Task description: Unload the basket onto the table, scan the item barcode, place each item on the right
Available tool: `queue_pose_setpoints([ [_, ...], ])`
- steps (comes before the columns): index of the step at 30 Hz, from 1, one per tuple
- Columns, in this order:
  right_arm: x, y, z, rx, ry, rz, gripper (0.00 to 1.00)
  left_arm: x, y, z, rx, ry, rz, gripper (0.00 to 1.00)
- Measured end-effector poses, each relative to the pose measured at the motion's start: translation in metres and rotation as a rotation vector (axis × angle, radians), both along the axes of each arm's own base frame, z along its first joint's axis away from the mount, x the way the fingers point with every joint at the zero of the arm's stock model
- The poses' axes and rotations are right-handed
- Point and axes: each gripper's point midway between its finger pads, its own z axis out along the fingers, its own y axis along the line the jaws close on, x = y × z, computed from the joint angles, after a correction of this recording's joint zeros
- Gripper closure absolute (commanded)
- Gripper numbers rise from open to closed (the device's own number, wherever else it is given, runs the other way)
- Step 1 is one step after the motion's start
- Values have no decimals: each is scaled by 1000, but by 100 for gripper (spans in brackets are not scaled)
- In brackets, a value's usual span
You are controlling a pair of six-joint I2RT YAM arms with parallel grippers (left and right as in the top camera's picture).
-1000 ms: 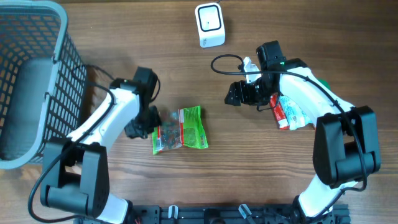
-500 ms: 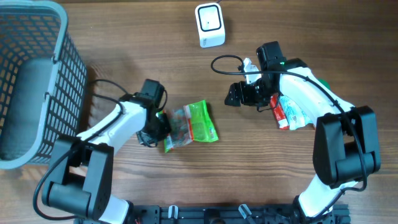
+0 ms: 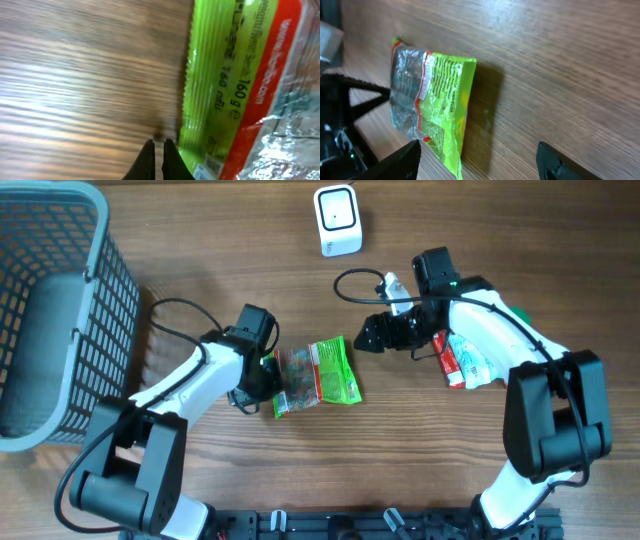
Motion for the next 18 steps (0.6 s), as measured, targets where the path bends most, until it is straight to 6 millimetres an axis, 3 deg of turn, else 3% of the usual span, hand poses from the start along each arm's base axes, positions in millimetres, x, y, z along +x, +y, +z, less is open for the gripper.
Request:
queue_pose_setpoints([
  [6,-16,8,-5,65,36,29,28,32,-5,22,3,-95,-15,96],
  [18,-31,26,-11,102,56,60,28,38,-13,17,-40,-132,-36,96],
])
